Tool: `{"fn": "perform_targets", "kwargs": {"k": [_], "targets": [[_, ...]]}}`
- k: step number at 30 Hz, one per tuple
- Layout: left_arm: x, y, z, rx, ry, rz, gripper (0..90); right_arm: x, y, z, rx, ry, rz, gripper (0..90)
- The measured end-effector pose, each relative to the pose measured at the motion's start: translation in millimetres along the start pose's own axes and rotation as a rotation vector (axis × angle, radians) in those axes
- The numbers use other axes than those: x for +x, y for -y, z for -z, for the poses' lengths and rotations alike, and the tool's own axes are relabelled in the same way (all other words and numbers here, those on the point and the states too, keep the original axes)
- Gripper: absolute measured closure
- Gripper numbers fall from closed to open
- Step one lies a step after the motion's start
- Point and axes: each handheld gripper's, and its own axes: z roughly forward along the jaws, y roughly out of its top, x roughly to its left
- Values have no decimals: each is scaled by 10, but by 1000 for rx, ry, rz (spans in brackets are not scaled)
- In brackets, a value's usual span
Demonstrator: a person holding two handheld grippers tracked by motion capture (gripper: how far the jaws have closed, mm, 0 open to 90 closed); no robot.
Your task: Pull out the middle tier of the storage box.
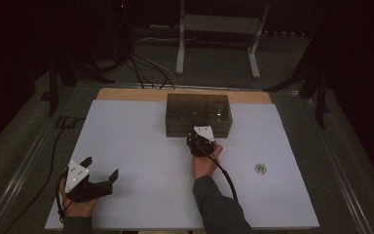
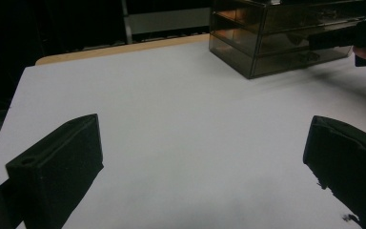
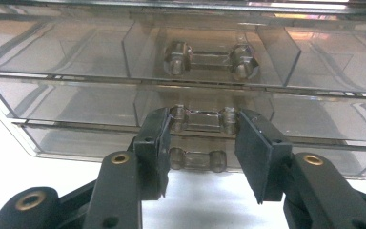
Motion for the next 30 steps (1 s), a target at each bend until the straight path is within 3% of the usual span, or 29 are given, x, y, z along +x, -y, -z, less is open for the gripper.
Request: {"fn": "perform_targets", "kwargs": {"k": [14,18,30], "targets": [[-2,-3,7,-4,-7,-2,6,71,-12,-9,9,51,-5,565],[2,-2,7,-5,-7,0,6,61,-12,2,17,46,3,566],[5,-2,16,-7,-10,3,6,67,95,234,28,46,18,566]]}}
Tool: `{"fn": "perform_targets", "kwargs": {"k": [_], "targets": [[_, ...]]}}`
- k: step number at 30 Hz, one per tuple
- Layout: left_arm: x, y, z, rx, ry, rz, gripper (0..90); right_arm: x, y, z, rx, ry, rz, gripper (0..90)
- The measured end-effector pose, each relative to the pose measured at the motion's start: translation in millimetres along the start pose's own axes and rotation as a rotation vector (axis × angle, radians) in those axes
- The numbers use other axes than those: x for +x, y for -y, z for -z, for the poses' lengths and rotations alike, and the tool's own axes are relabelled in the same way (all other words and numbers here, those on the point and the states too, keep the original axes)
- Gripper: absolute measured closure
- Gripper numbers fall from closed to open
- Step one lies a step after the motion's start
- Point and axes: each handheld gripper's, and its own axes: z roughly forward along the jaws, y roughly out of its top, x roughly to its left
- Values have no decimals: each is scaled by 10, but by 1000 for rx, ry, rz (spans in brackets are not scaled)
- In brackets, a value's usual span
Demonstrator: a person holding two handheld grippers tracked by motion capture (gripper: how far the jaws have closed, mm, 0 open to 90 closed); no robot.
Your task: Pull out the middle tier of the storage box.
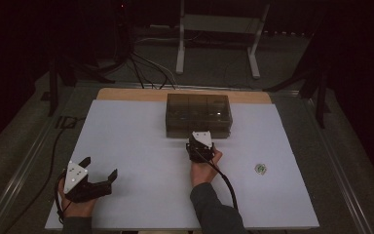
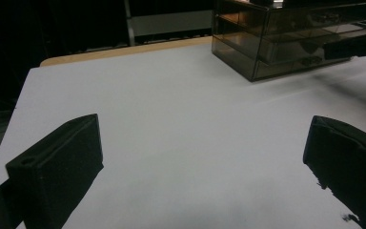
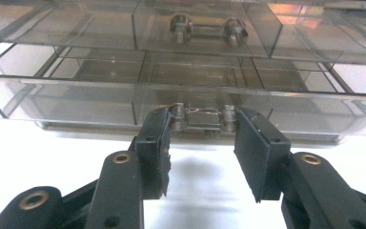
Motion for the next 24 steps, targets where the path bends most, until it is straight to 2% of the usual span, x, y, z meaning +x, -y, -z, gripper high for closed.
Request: {"fn": "perform_targets", "kwargs": {"k": [5,6,7,8,9,10,11,12,15,16,17,18,21,24], "targets": [[2,1,1,0,0,3,6,-40,-11,19,10,-29,5,540],[5,2,1,1,0,3,6,-60,-23,42,1,-58,2,405],[5,2,1,1,0,3,6,-60,-23,42,1,-58,2,405],[0,2,0,1,1,2,6,-96,-54,76,-14,-95,-11,282],[0,2,0,1,1,2,6,-96,-54,76,-14,-95,-11,282],[-1,2,0,3,3,-1,6,-147,-94,89,-10,-160,-52,192],[-2,2,-2,3,3,-1,6,-147,-94,89,-10,-160,-52,192],[-4,1,-2,4,4,-3,6,-208,-122,72,9,-212,-91,139],[-4,1,-3,5,4,-2,6,-229,-129,63,18,-231,-104,115],[-4,2,-4,5,3,-3,6,-280,-135,45,35,-266,-103,26],[-4,2,-5,5,3,-3,6,-303,-134,46,34,-292,-79,0],[-6,2,-6,6,3,-3,6,-316,-138,72,24,-307,-50,0],[-8,2,-6,8,4,-5,6,-331,-155,115,16,-317,-29,0],[-4,3,-8,8,5,-2,6,-361,-175,143,11,-336,-30,0]]}}
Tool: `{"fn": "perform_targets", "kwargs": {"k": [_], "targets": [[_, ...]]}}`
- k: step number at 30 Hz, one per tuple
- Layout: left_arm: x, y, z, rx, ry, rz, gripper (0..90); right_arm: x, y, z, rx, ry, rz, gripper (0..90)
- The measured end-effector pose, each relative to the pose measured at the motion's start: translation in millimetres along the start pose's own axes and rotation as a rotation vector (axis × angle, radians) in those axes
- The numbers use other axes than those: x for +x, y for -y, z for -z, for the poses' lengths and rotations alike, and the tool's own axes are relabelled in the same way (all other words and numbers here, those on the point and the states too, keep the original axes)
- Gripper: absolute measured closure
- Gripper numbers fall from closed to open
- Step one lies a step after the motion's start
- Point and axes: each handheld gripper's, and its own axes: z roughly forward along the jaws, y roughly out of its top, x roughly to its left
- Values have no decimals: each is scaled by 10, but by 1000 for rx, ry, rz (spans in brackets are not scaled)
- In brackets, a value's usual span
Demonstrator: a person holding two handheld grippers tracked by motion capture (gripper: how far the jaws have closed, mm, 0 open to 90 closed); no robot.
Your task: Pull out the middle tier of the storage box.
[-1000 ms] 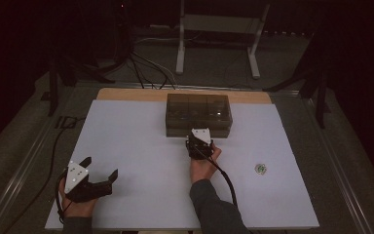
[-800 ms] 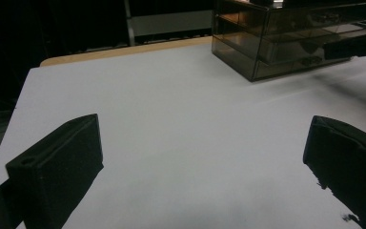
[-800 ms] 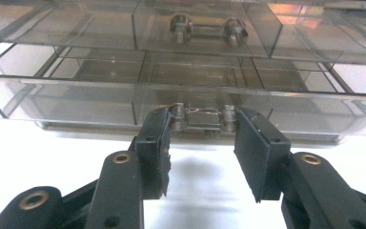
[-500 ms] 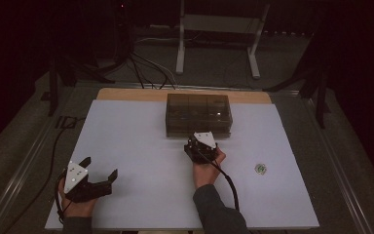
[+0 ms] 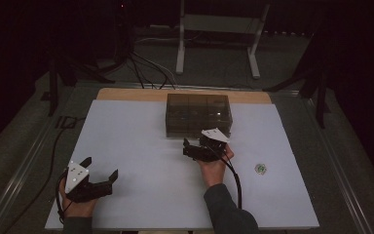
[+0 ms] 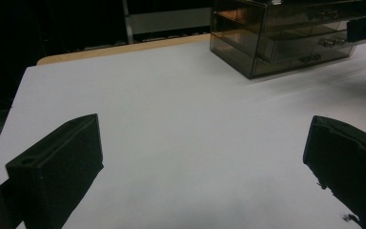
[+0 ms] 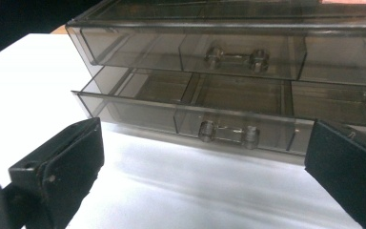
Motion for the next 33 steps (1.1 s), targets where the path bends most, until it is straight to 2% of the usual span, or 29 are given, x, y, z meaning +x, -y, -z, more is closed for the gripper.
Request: {"fn": "perform_targets", "kwargs": {"k": [2,6,9,17,20,25,30,33], "targets": [[1,1,0,-1,1,1,6,-24,-11,21,-4,-28,-2,0],[1,1,-1,0,1,1,6,-58,-19,51,-8,-83,25,0],[0,1,-2,0,1,1,6,-81,-32,79,-6,-110,37,0],[-3,2,-7,3,2,-1,6,-200,-66,143,8,-131,61,0],[-4,2,-7,3,2,0,6,-241,-66,149,18,-139,117,0],[-2,3,-6,4,2,0,6,-315,-95,191,19,-184,93,7],[-2,4,-8,5,1,1,6,-375,-128,255,20,-202,89,2],[-3,4,-8,6,1,1,6,-386,-152,280,39,-222,108,0]]}}
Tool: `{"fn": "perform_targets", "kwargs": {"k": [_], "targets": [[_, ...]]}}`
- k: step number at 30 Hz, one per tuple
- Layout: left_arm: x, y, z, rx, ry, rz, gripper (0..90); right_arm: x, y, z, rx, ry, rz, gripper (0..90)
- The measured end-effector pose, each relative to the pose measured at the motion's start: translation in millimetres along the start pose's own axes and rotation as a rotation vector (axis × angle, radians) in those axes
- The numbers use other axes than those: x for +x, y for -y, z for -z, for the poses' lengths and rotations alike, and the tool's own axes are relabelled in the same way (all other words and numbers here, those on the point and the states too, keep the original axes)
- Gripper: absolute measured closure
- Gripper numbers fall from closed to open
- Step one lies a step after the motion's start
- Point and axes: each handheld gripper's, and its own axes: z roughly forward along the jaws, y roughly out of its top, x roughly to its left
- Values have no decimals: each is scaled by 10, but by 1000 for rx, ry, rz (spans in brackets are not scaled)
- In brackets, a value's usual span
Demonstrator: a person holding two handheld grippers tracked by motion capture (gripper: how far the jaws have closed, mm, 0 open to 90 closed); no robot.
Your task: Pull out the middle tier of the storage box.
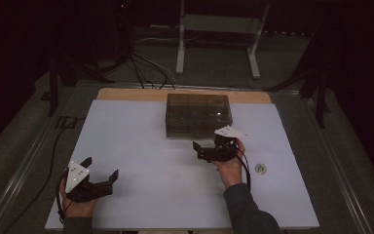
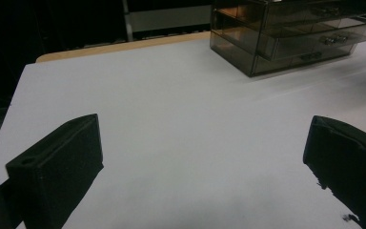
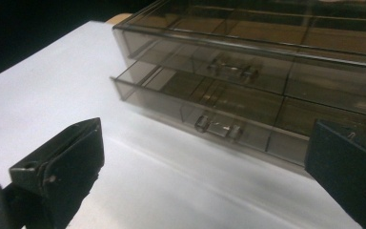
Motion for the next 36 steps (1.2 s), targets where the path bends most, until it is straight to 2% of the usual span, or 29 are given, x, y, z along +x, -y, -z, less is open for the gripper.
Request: {"fn": "perform_targets", "kwargs": {"k": [3,5,11,17,19,24,27,28,29,35,36], "targets": [[-2,0,-4,4,0,-2,6,-14,-9,15,19,-20,15,0],[-5,2,-10,7,3,-1,6,-31,-9,24,22,-28,5,0],[-9,2,-16,12,6,-3,6,-57,-47,29,44,-23,35,0],[-11,3,-19,16,8,-3,6,-71,-67,2,73,-32,43,0],[-8,3,-17,17,7,-4,6,-70,-108,-7,88,-24,60,0],[-8,4,-19,16,7,-3,6,-73,-252,11,86,-10,95,0],[-8,4,-19,16,7,-3,6,-73,-252,11,86,-10,95,0],[-10,4,-22,18,8,-4,6,-107,-370,-3,113,-16,126,0],[-11,4,-21,18,8,-5,6,-114,-384,-8,120,-16,135,0],[-13,3,-24,19,8,-5,6,-167,-440,-43,149,-29,145,5],[-16,3,-25,19,8,-6,6,-182,-467,-76,171,-35,159,5]]}}
